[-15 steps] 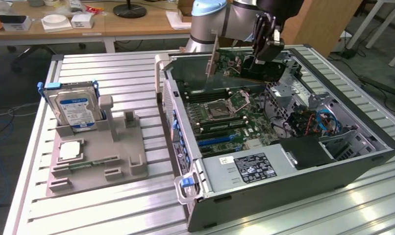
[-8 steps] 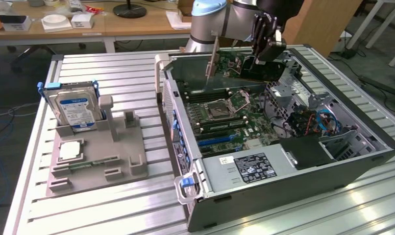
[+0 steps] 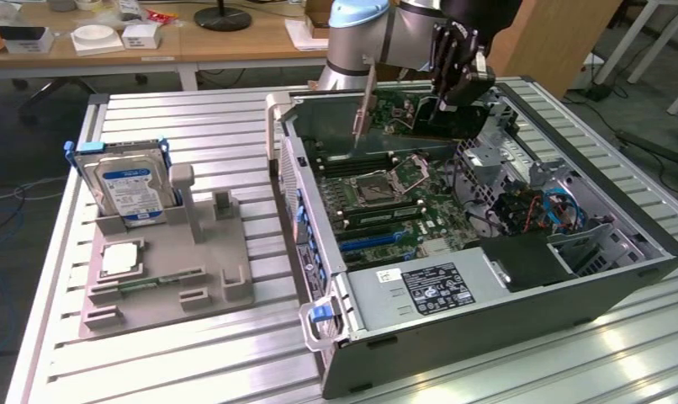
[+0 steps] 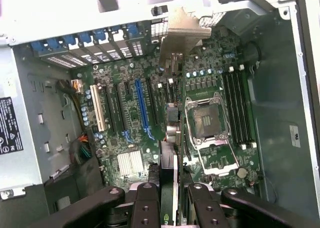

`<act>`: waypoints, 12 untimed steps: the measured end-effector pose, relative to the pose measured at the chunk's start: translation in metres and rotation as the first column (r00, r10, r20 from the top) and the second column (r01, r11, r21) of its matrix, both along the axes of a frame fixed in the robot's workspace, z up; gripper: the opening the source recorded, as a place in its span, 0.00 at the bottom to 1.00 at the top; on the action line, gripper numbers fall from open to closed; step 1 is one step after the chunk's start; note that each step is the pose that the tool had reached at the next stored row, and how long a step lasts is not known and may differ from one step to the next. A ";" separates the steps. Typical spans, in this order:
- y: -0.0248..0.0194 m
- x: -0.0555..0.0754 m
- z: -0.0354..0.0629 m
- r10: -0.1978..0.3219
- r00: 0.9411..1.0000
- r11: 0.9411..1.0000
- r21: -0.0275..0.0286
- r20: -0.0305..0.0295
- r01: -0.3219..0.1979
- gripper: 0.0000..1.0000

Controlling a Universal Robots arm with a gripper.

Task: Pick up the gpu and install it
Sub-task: 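Insert the gpu into the slot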

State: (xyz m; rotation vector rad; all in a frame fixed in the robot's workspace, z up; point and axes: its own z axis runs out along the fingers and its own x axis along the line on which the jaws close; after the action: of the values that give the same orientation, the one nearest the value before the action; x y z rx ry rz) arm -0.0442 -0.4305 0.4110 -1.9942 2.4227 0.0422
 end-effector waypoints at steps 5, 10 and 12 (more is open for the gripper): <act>0.0000 0.000 -0.0001 0.055 0.999 0.999 0.000 0.000 -0.055 0.27; 0.0000 0.000 0.0000 0.109 0.994 0.994 0.000 0.000 -0.109 0.27; 0.0000 0.000 0.0000 0.130 0.992 0.992 0.000 0.000 -0.130 0.27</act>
State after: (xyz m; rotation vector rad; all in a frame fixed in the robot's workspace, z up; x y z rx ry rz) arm -0.0442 -0.4305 0.4109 -2.1488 2.2891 0.0424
